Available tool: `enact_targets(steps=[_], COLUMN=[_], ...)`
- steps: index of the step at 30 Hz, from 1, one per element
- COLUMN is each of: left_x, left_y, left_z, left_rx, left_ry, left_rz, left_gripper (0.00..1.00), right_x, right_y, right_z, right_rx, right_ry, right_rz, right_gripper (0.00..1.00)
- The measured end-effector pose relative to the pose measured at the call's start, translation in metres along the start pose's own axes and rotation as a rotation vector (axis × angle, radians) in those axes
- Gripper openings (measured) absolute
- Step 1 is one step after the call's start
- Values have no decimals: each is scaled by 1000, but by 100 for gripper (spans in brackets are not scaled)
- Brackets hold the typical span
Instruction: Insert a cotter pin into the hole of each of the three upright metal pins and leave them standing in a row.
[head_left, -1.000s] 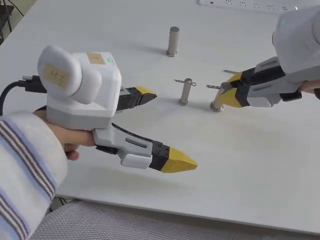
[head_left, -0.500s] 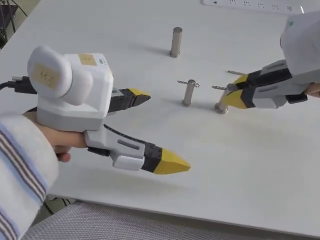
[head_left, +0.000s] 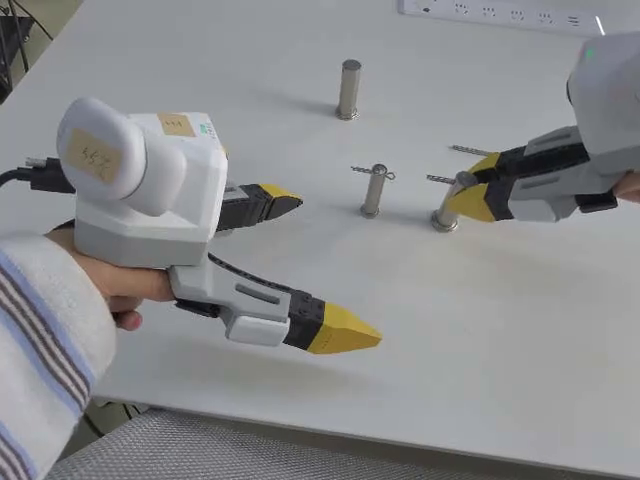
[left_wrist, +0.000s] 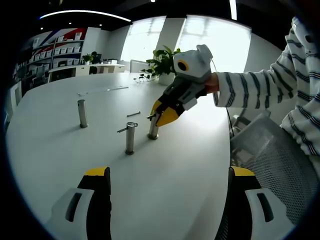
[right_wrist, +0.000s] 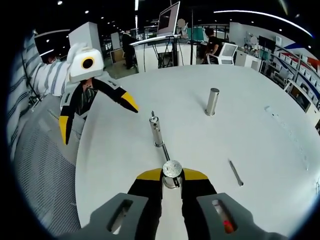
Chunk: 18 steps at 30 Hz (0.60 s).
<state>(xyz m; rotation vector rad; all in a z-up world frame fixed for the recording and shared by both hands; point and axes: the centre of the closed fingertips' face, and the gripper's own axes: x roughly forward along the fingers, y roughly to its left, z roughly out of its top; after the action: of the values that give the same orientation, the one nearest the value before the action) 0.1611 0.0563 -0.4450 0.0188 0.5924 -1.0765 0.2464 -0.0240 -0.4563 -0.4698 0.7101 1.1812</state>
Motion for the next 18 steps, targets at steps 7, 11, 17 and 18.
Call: enact_targets(steps=[7,11,17,18], left_x=[-1,-1,-2,-2], left_y=[0,1,1,1], left_z=[0,-1,-1,0], left_rx=[0,0,0,1], left_ry=[2,5,11,9], left_rz=[4,6,11,13], left_gripper=[97,96,95,94], right_x=[0,0,0,0], right_y=[2,2,6,4], right_z=[0,0,0,-1], right_rx=[-3,6,-1,-3], right_ry=[1,-4,7,9], right_rz=[-3,0,6,4], right_gripper=[8,8,9,9])
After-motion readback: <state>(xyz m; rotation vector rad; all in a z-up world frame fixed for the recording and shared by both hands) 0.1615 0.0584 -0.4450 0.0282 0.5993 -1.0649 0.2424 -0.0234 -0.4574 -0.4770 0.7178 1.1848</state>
